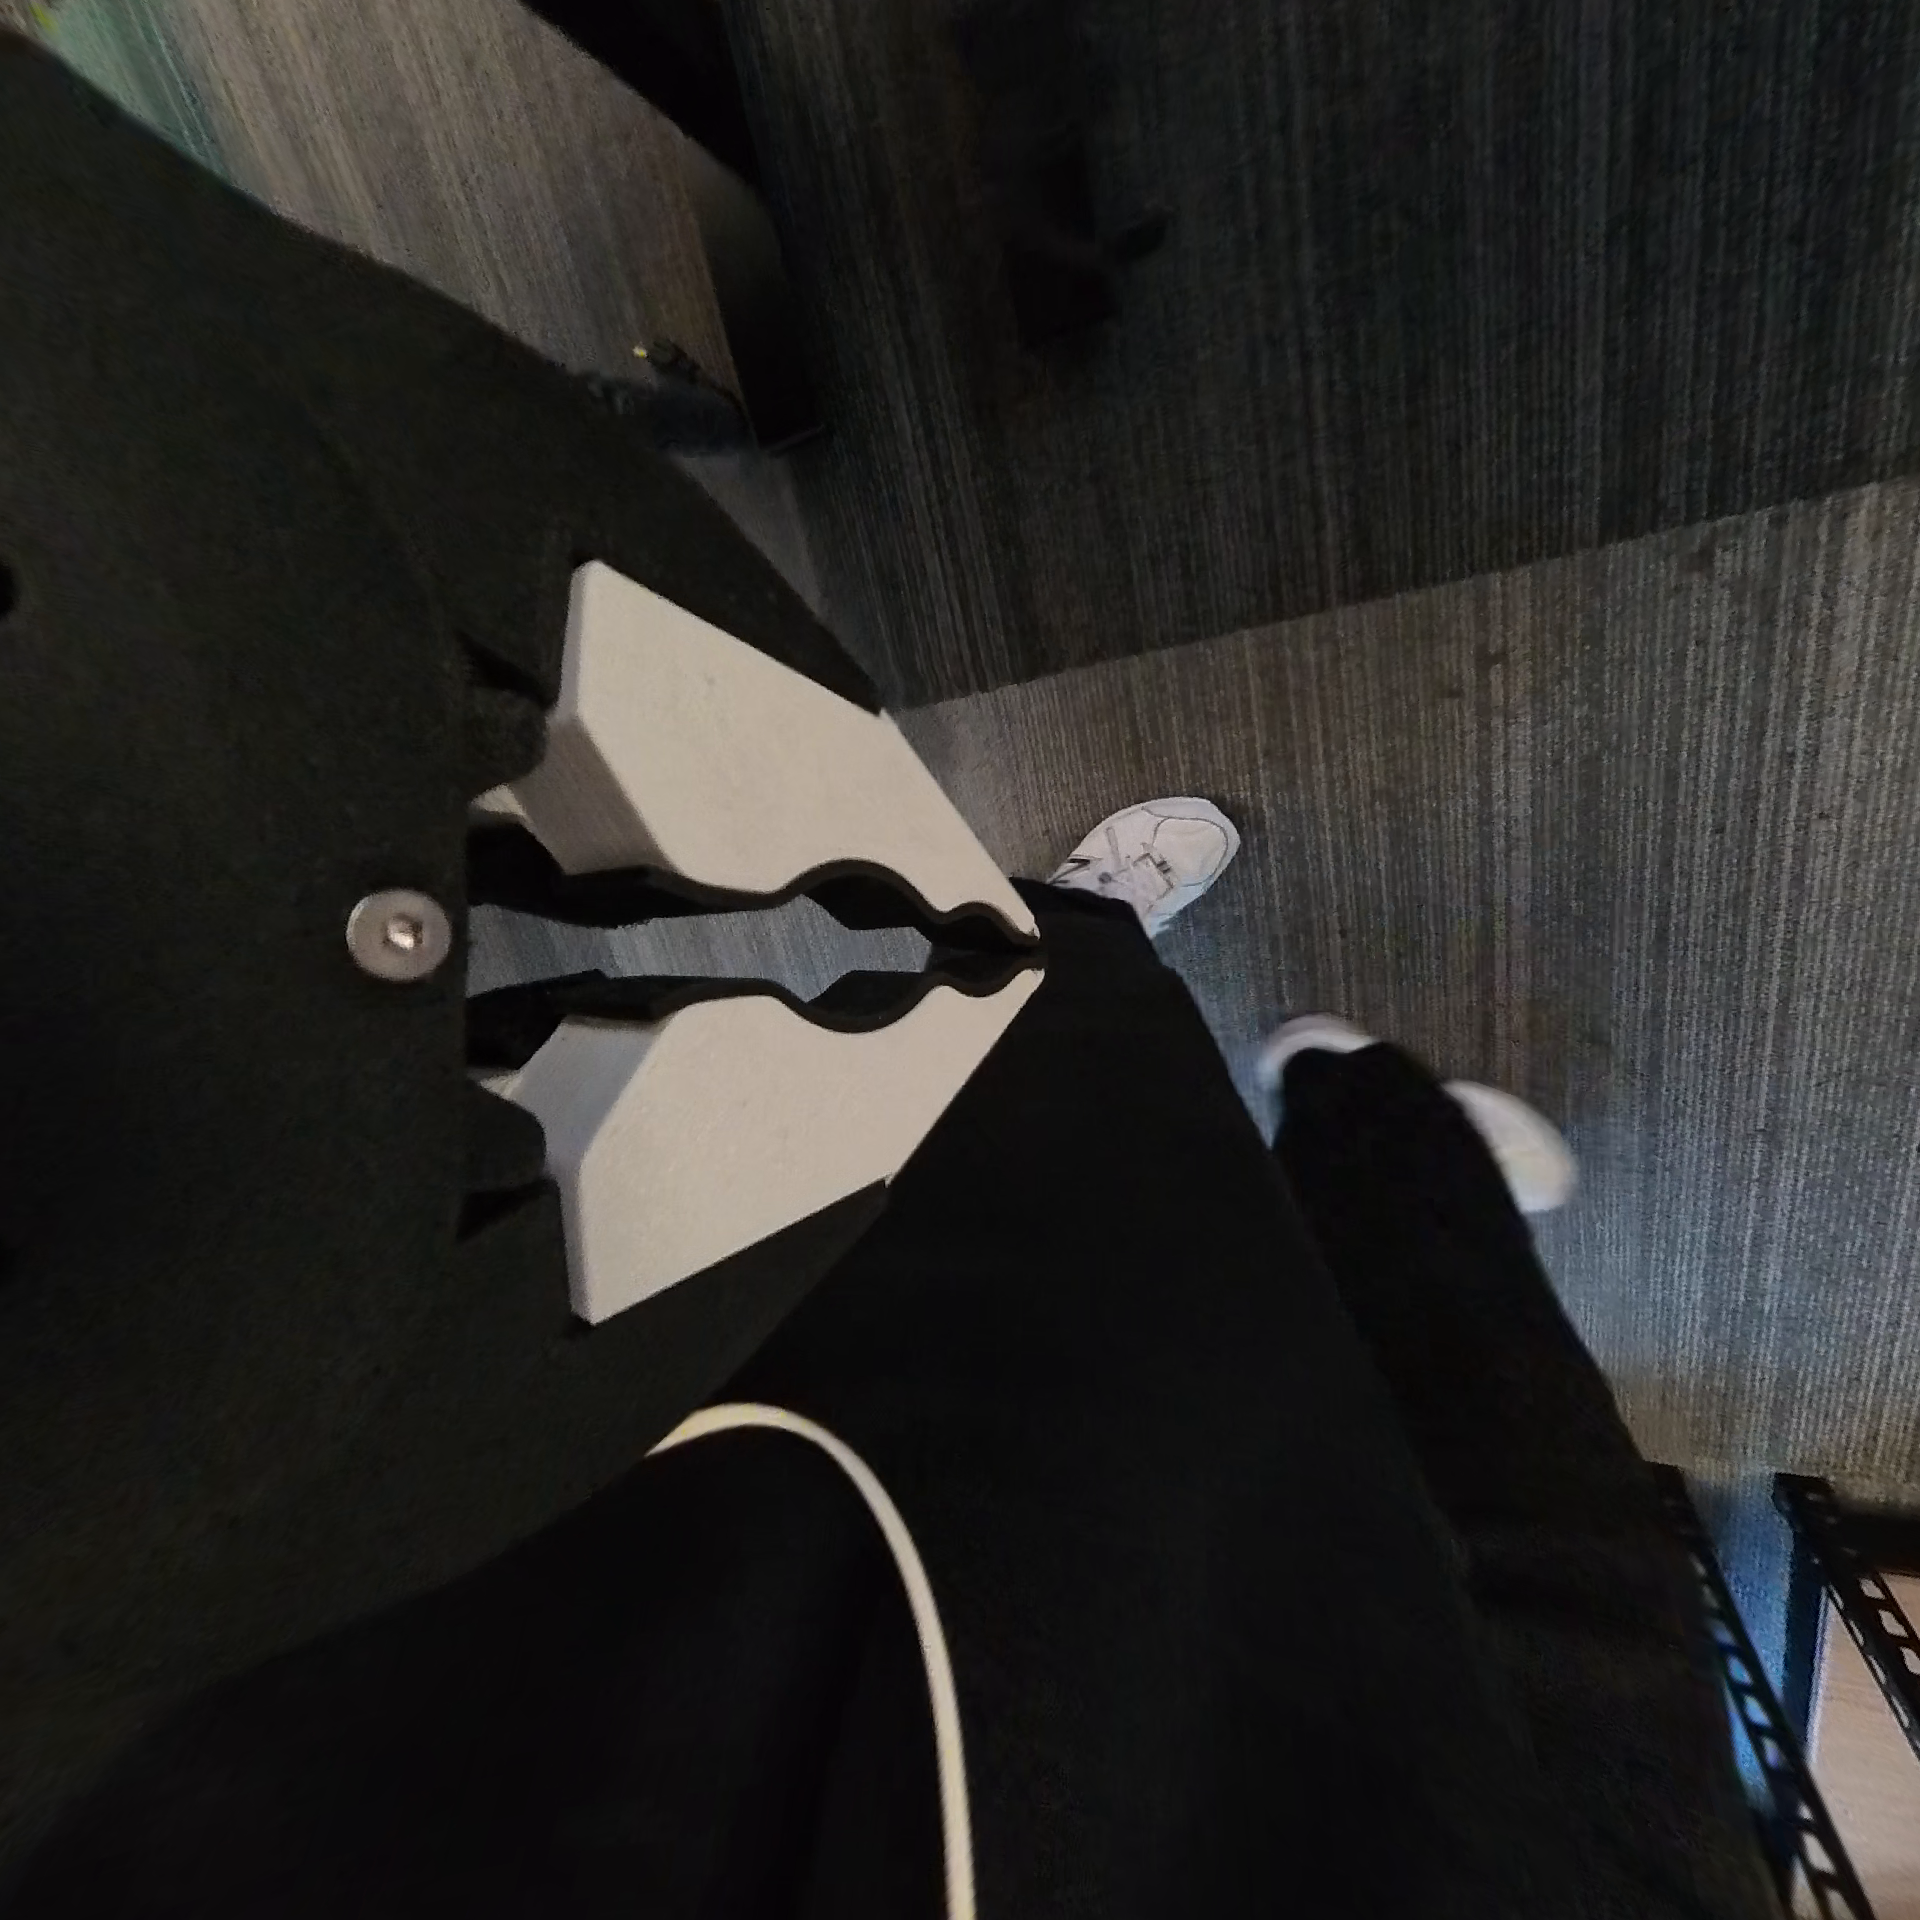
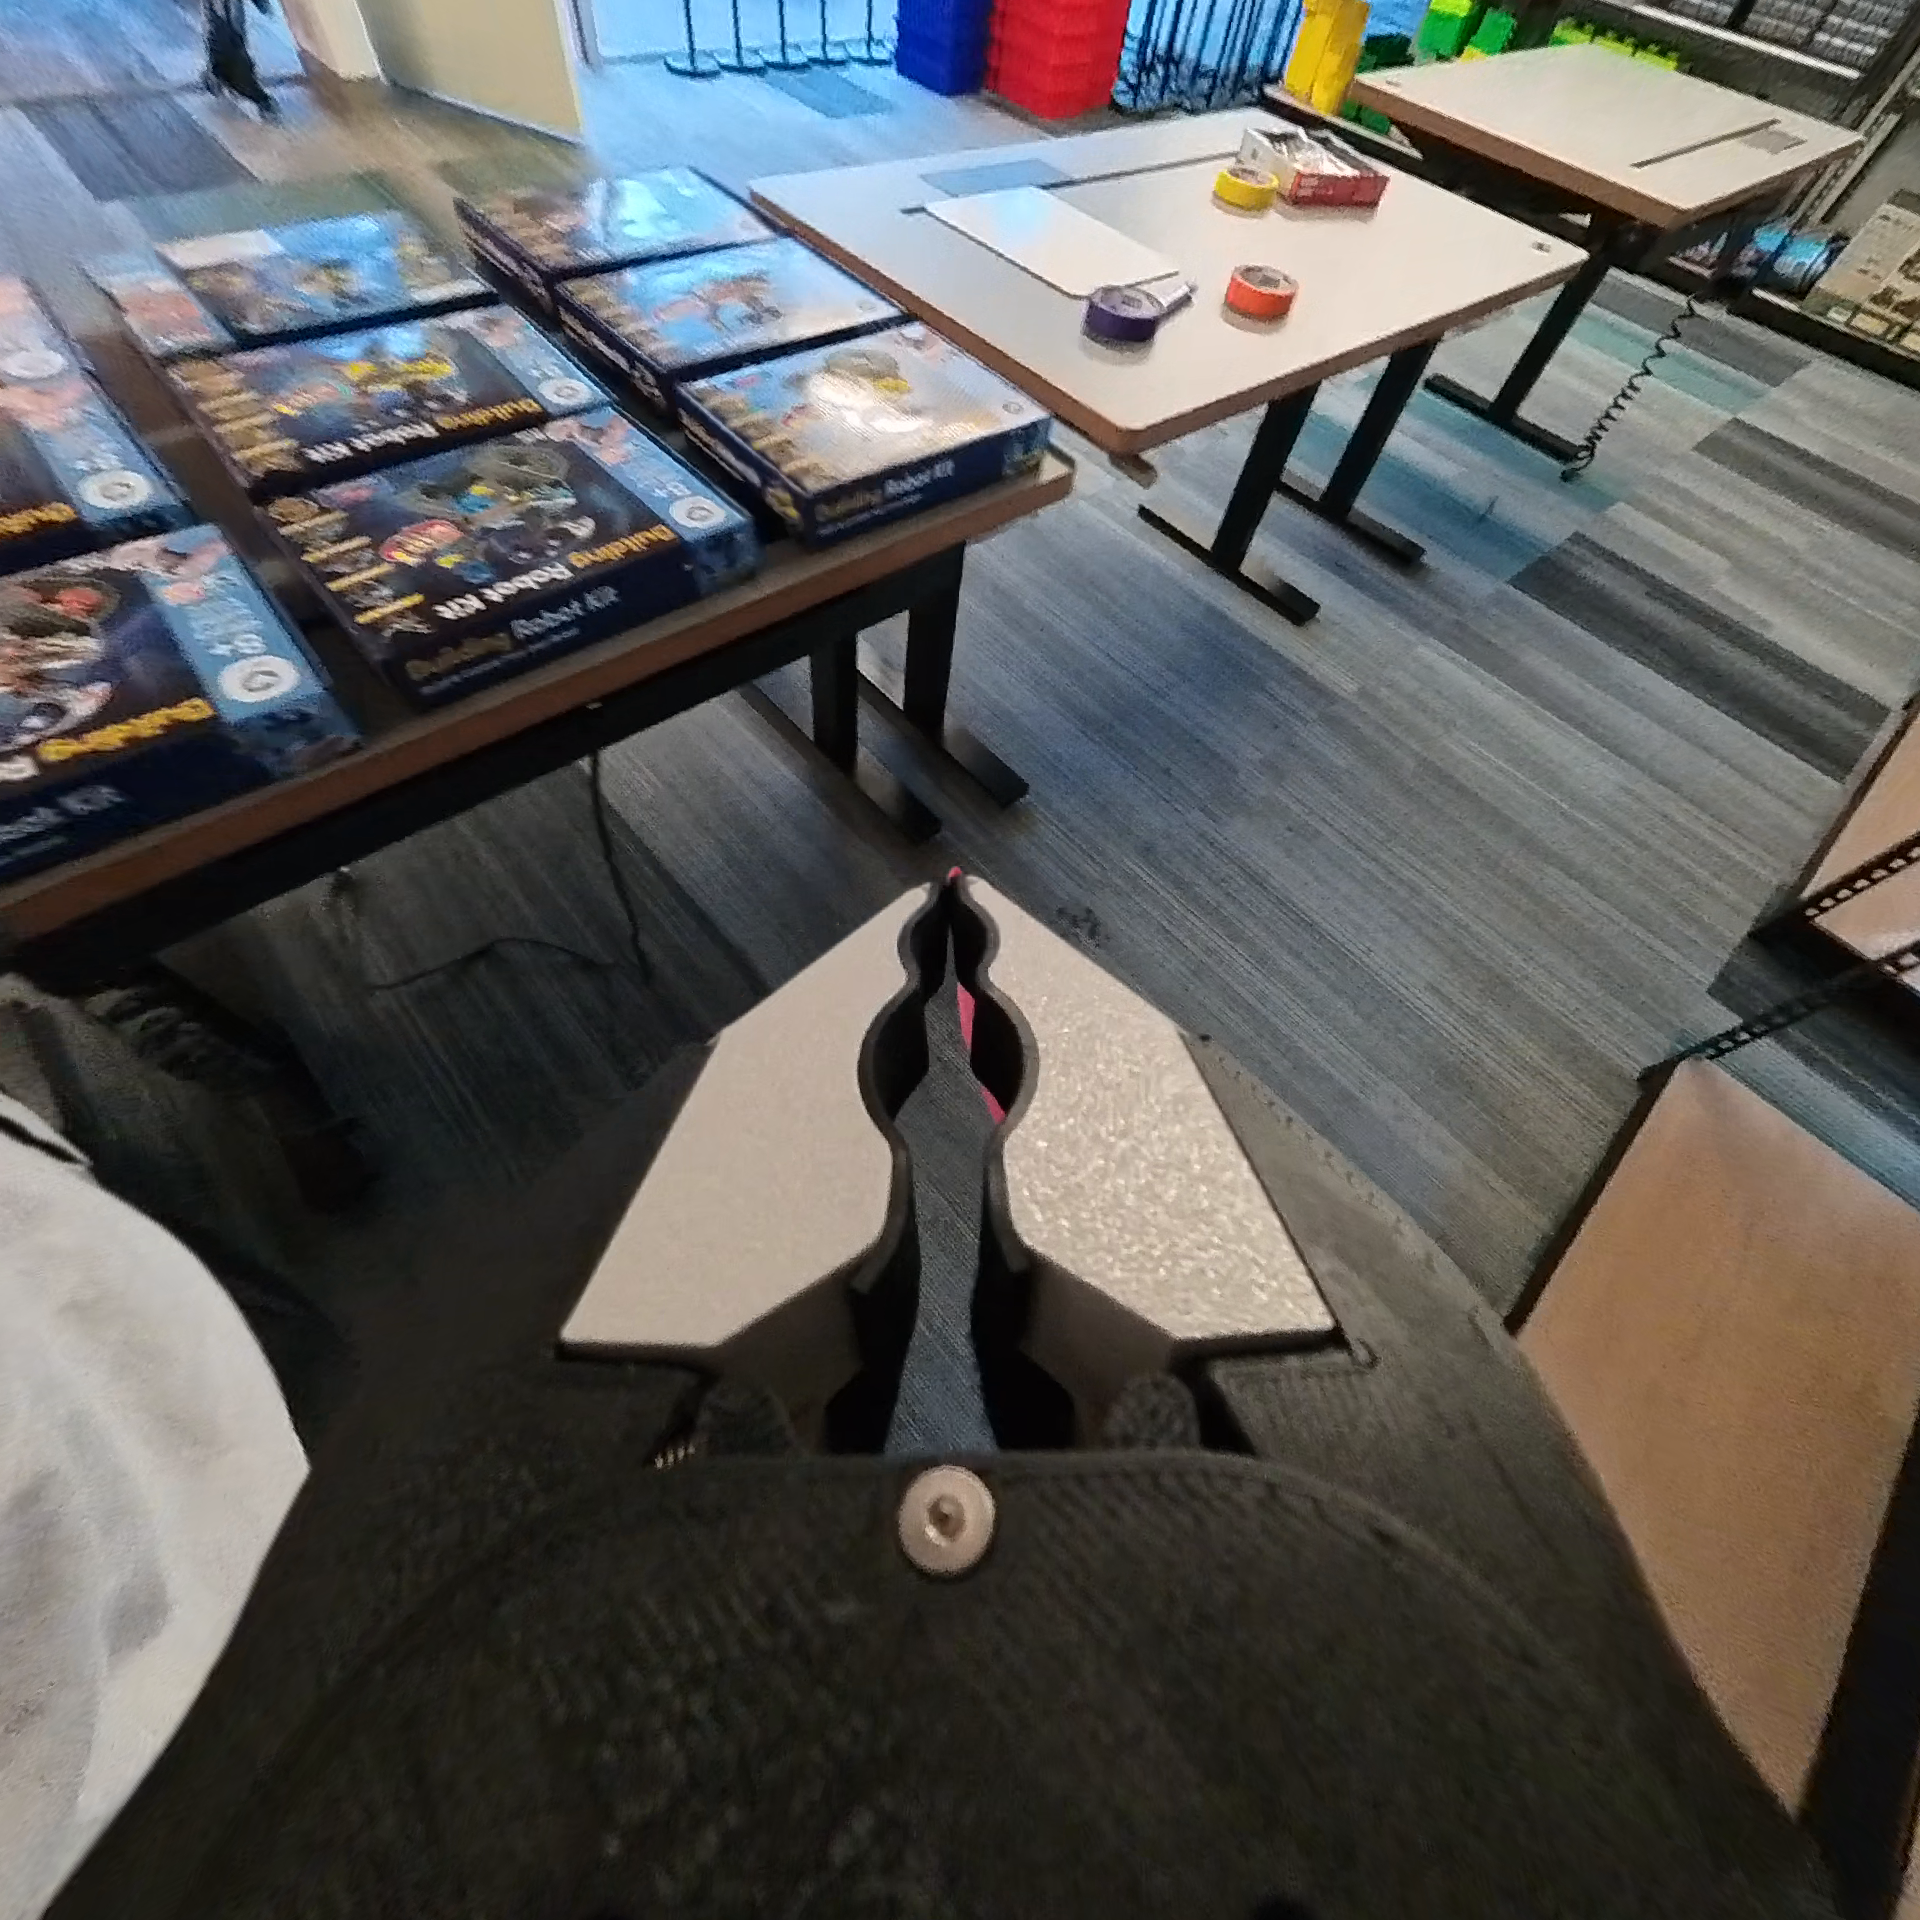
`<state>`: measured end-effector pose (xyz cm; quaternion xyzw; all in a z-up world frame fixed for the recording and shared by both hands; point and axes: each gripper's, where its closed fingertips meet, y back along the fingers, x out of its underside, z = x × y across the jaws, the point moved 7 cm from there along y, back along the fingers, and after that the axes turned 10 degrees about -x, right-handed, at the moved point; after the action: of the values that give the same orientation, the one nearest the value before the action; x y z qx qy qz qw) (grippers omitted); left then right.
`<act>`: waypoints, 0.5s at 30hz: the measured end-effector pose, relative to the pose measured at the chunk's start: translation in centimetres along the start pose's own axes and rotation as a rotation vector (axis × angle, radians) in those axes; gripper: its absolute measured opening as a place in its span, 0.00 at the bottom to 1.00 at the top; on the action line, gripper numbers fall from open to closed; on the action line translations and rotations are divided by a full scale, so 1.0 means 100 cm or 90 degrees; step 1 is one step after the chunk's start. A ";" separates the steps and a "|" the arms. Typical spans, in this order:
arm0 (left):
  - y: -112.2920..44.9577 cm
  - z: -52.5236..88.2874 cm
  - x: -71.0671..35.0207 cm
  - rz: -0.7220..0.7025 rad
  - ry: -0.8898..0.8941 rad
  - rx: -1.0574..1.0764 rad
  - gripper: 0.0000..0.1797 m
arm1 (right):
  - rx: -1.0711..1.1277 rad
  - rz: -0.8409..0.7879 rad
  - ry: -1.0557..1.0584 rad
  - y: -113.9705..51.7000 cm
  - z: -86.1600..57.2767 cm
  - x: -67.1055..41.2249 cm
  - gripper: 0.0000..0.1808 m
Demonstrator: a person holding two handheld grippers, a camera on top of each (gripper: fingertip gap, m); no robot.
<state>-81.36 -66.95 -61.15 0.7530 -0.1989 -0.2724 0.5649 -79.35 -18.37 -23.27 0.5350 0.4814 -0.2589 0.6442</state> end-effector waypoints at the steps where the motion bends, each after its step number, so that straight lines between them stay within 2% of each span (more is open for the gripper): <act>1: -0.003 0.000 -0.015 0.002 -0.007 0.002 0.00 | 0.004 0.009 -0.003 -0.008 -0.012 0.000 0.00; 9: -0.032 -0.001 -0.166 0.006 0.000 -0.026 0.00 | 0.015 0.047 0.017 -0.066 -0.156 -0.007 0.00; 12: -0.033 -0.008 -0.235 0.004 0.048 -0.038 0.00 | 0.019 0.016 0.038 -0.098 -0.239 -0.026 0.00; 15: -0.039 -0.013 -0.313 -0.028 0.050 -0.056 0.00 | -0.012 -0.022 0.054 -0.133 -0.309 -0.069 0.00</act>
<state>-104.76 -45.87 -58.80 0.7420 -0.1479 -0.2631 0.5986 -104.03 5.51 -21.77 0.5311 0.5202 -0.2427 0.6232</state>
